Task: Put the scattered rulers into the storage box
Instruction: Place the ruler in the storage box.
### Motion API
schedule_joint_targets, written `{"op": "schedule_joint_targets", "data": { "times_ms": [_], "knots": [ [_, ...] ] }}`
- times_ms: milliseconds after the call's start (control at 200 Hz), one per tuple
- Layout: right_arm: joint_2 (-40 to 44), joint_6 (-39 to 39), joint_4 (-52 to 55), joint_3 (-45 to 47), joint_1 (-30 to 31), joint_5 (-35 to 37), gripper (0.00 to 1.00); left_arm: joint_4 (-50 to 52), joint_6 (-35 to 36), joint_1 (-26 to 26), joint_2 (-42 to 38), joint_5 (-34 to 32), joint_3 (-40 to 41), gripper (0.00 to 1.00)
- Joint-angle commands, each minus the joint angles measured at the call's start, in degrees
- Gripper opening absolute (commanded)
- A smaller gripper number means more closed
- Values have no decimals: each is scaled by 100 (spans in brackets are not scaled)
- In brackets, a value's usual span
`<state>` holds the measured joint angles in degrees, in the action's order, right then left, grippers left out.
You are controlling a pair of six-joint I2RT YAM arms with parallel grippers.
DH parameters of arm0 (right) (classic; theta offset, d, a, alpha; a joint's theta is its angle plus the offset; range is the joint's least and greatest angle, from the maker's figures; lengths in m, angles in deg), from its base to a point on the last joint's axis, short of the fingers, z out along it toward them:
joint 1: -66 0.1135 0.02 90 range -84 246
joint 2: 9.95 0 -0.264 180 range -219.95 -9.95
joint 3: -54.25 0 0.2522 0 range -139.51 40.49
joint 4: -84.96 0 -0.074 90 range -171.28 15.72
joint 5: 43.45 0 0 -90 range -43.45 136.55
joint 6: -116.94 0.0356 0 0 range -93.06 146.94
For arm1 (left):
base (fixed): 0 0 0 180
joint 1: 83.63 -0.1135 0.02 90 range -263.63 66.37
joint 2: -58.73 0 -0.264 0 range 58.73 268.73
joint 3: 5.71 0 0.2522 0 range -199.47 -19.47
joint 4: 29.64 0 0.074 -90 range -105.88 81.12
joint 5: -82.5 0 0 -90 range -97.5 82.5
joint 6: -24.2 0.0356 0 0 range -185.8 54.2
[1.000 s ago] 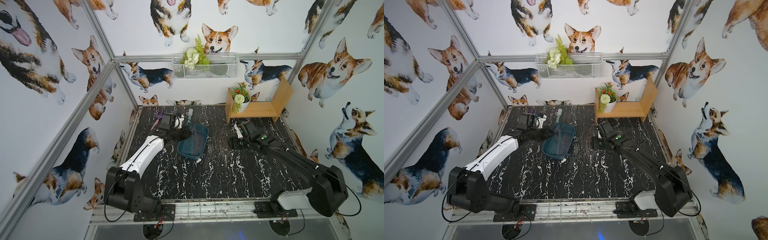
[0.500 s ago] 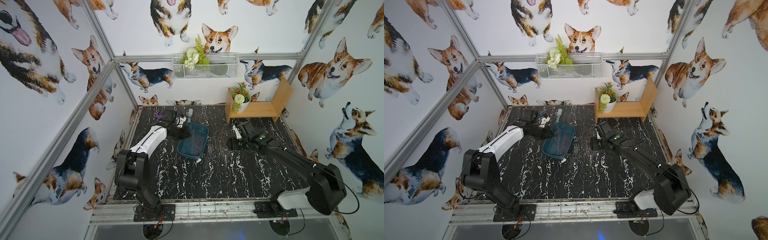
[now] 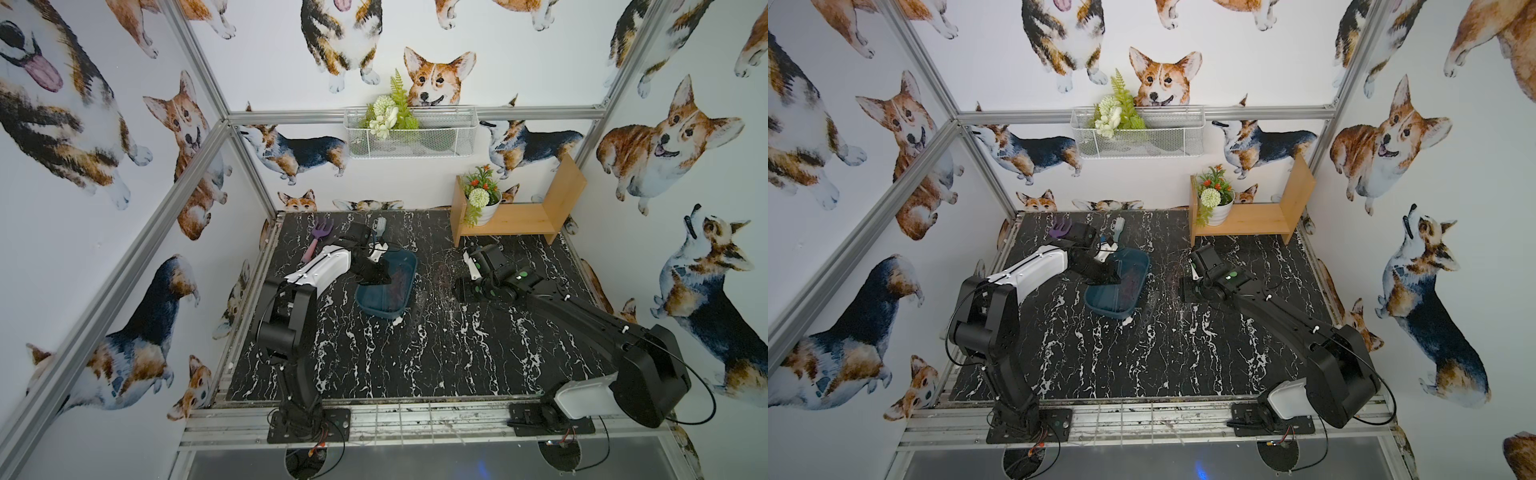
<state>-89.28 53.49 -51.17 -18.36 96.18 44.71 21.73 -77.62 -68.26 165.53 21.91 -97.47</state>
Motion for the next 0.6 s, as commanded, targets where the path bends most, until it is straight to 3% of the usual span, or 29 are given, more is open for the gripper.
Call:
{"op": "schedule_joint_targets", "data": {
  "times_ms": [0,450,596],
  "knots": [
    [-1,-35,-102,21,15,36,62,80,128,43,102,-117,-65,0],
    [-14,-19,-135,118,31,84,62,-69,6,261,411,-259,-111,0],
    [-33,-27,-146,128,24,149,62,-94,-33,264,420,-320,-67,5]
  ]
}}
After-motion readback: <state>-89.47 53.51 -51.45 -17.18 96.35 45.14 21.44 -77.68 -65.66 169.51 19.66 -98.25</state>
